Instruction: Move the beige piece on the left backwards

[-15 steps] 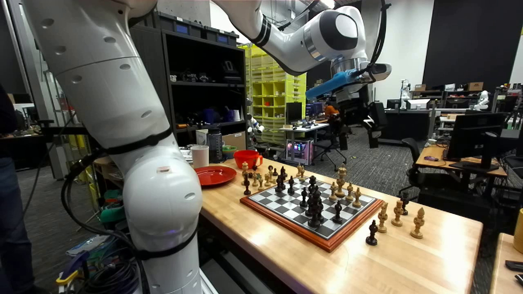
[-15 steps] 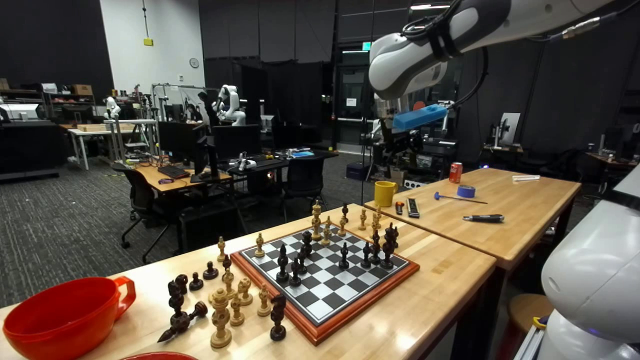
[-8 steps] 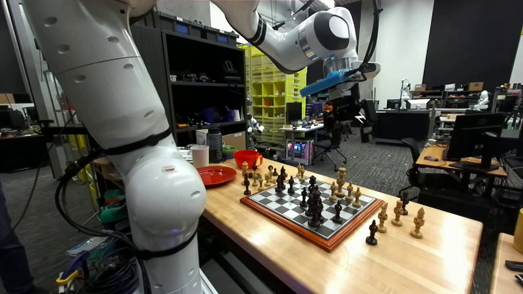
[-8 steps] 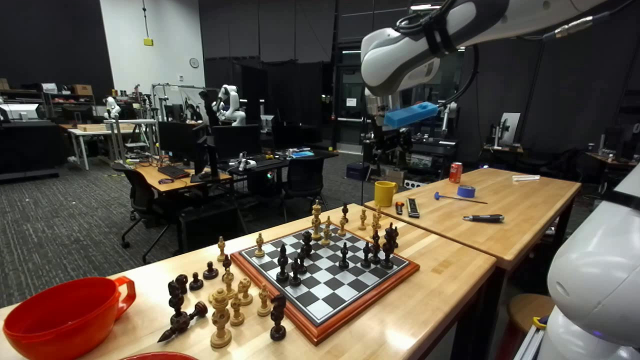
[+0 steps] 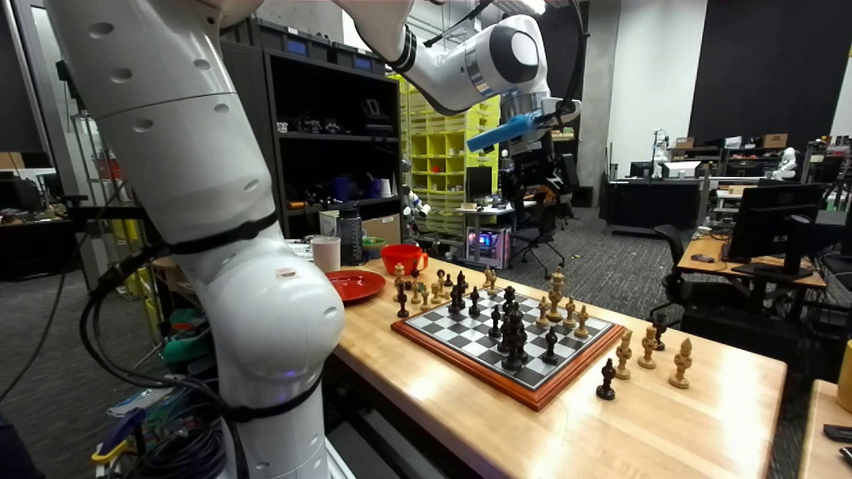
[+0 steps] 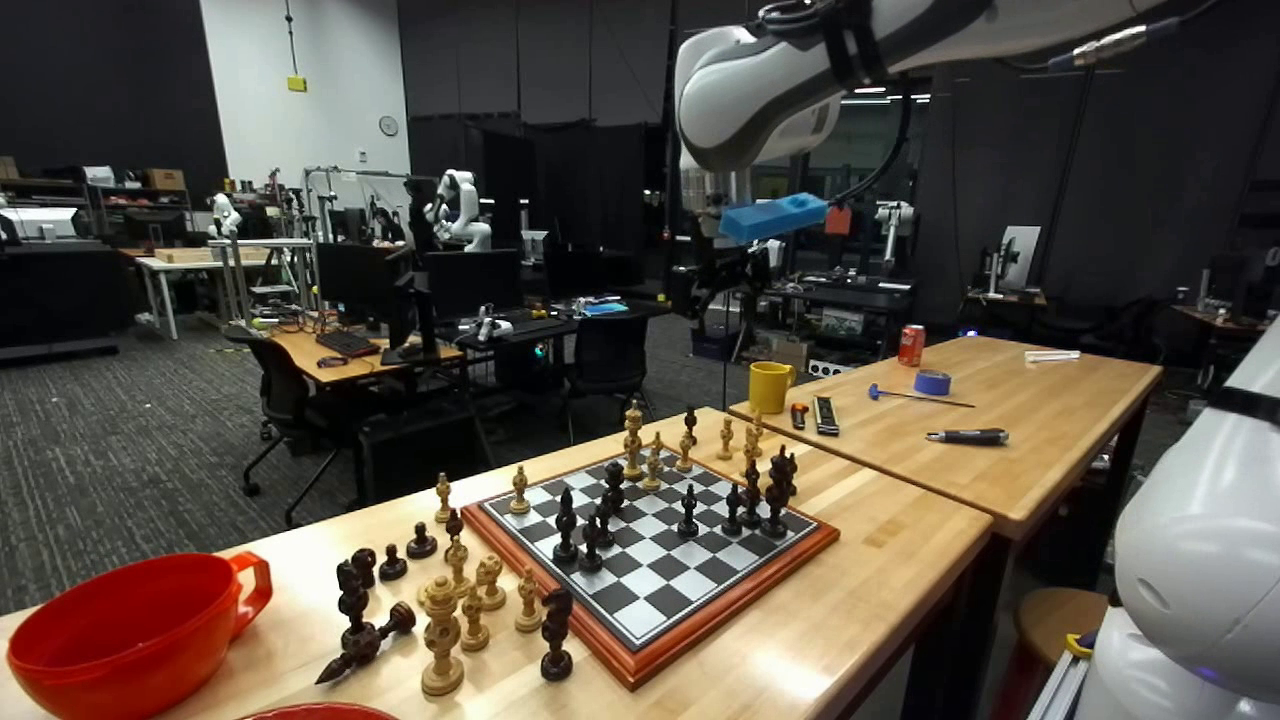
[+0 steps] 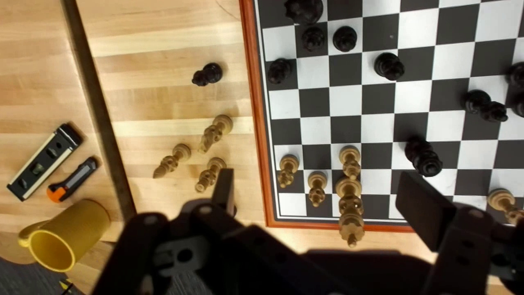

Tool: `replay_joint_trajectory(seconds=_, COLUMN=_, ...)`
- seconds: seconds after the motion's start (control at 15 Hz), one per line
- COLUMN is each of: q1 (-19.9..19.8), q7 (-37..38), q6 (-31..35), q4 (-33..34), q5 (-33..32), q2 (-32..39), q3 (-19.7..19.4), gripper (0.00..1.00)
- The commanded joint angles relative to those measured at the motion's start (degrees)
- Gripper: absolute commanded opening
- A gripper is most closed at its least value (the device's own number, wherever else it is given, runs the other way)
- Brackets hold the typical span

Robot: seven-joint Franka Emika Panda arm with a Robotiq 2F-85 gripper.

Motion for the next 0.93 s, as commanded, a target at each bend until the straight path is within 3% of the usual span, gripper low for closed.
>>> replay_joint_trajectory(seconds=0.0, q1=1.32, q7=1.15, q6=3.28, q4=1.1, q5=1.06, q2=1.81, q3=0.87, gripper=1.0)
replay_joint_trajectory(seconds=0.87, q1=2.01, q7=1.77, q6=9.85, q4=7.55, q5=-0.19, q2=13.57, q3=1.13, gripper=1.0)
